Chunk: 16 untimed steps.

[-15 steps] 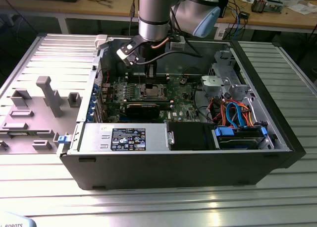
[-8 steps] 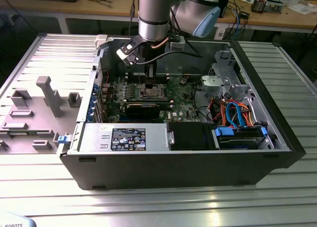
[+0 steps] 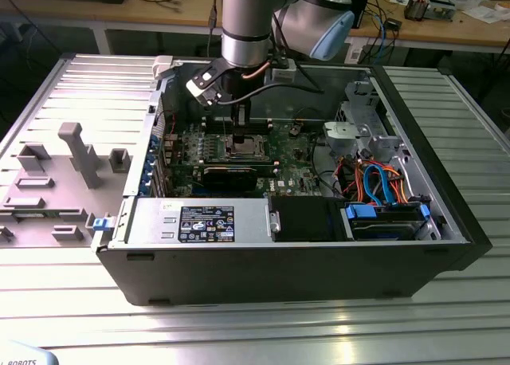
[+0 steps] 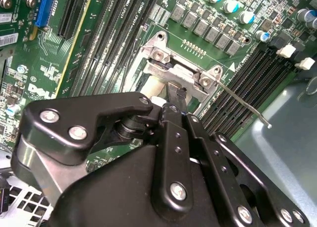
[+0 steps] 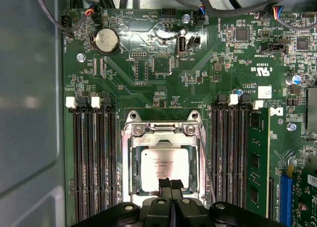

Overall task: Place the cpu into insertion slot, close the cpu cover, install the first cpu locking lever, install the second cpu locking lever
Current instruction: 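Close the cpu cover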

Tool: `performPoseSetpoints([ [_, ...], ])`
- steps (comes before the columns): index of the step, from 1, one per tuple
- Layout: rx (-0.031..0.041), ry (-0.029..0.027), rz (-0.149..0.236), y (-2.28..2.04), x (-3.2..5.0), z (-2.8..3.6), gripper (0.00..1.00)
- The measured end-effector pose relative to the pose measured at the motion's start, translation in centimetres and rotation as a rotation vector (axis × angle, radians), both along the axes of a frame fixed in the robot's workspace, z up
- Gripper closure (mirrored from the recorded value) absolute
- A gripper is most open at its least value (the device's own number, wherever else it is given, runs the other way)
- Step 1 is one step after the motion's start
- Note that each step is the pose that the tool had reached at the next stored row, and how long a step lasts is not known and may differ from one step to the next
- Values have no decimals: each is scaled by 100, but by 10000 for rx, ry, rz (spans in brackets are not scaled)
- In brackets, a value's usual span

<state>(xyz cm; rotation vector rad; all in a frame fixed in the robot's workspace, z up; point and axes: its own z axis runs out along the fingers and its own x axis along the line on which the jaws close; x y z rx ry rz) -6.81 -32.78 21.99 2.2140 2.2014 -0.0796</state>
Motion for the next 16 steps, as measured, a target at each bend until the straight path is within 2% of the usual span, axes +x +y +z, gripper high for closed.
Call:
performPoseSetpoints([
  [11, 1, -1, -2, 0, -25, -12, 89],
  [14, 1, 3, 6, 0, -52, -36, 89],
  [16, 0, 26, 23, 0, -74, -60, 89],
])
